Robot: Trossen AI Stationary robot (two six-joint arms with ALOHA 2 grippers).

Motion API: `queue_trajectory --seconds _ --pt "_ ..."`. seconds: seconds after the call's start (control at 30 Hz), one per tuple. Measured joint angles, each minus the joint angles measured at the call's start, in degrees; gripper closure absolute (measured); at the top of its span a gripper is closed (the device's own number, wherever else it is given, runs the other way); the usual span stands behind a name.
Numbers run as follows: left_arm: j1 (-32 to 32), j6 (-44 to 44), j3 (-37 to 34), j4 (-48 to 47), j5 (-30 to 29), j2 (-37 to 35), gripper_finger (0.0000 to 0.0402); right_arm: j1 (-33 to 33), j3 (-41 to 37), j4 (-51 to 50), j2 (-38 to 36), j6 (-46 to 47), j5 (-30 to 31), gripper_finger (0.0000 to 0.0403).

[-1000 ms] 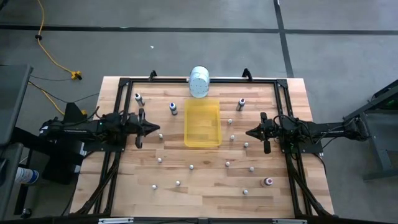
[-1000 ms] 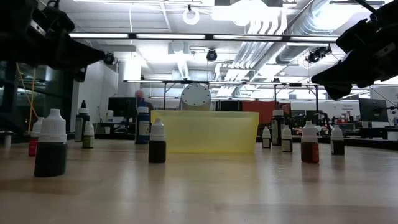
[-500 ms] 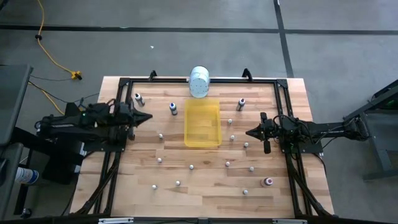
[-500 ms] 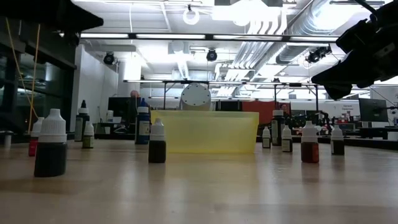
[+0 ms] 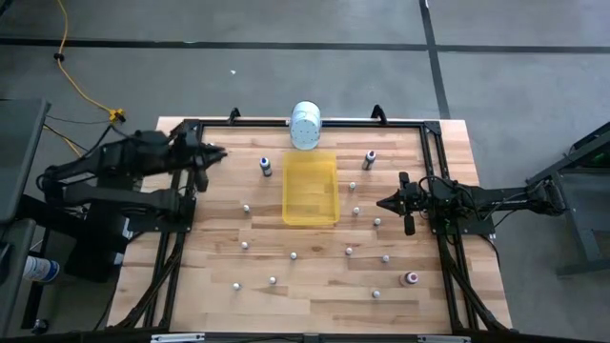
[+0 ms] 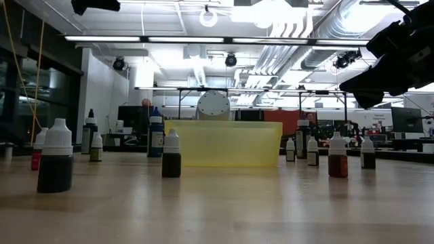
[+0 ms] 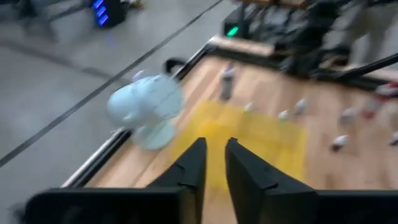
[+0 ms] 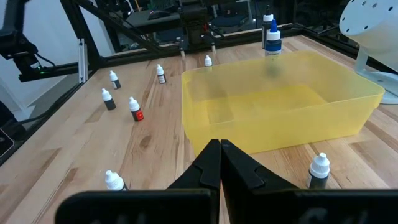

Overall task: Pick & Place food coloring
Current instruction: Put the big black food coloring bottle in the yellow transparent bin

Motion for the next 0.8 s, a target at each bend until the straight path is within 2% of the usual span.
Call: queue_trajectory --seconds 0.3,0.43,0.57,0.8 --pt "20.65 -0.70 19.57 -26.67 -0.54 19.67 0.0194 0.00 0.00 0.01 0.00 0.01 -0.01 0.0402" --pt "28.33 -3.63 27.17 -36.55 6.08 29.41 0.0148 0.00 0.00 0.01 0.00 -0.01 -0.01 0.0402" --pt "32.97 -3.93 32.16 -43.14 8.98 37.21 0.0120 0.00 0.00 0.01 0.00 0.01 0.00 0.0402" --pt "35.96 -7.92 32.83 -44.10 11.68 44.69 0.0112 0.00 0.00 0.01 0.00 0.00 -0.01 0.0402"
